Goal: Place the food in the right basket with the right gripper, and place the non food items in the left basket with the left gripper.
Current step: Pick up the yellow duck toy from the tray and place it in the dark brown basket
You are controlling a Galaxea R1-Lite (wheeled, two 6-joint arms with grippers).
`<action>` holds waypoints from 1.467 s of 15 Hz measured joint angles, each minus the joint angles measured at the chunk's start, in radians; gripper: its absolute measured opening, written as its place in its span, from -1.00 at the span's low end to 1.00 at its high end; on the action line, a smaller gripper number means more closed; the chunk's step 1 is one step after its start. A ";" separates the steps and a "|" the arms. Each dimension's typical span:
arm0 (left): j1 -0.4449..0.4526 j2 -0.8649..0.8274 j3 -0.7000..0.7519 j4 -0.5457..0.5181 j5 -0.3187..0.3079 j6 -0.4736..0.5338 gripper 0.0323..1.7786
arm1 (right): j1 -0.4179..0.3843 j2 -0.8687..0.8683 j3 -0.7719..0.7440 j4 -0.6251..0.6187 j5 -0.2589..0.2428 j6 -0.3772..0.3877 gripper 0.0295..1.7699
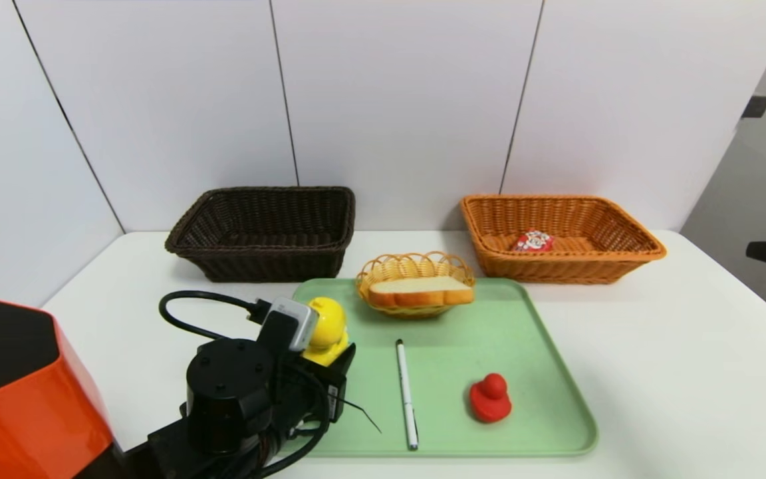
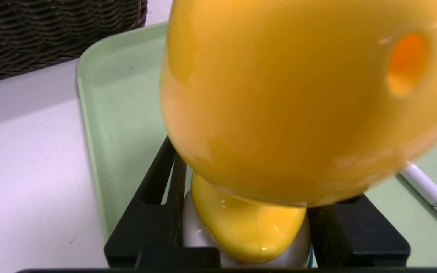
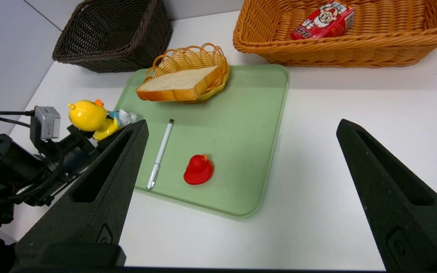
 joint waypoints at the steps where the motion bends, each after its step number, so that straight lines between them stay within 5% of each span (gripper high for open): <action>1: 0.000 -0.020 -0.003 0.022 0.000 0.000 -0.03 | 0.000 -0.001 0.002 0.000 0.000 0.000 0.93; 6: -0.001 -0.191 -0.060 0.233 0.000 -0.003 -0.03 | 0.000 -0.004 0.005 0.002 0.000 0.000 0.93; 13: 0.023 -0.449 -0.447 0.832 -0.005 -0.103 -0.03 | 0.000 -0.002 0.005 0.010 -0.002 0.000 0.93; 18: 0.239 -0.467 -0.673 1.088 -0.113 -0.119 -0.03 | -0.001 0.013 0.003 0.004 -0.009 0.002 0.93; 22: 0.401 -0.359 -0.805 1.117 -0.158 -0.118 -0.03 | -0.002 0.032 -0.007 0.001 -0.012 0.000 0.93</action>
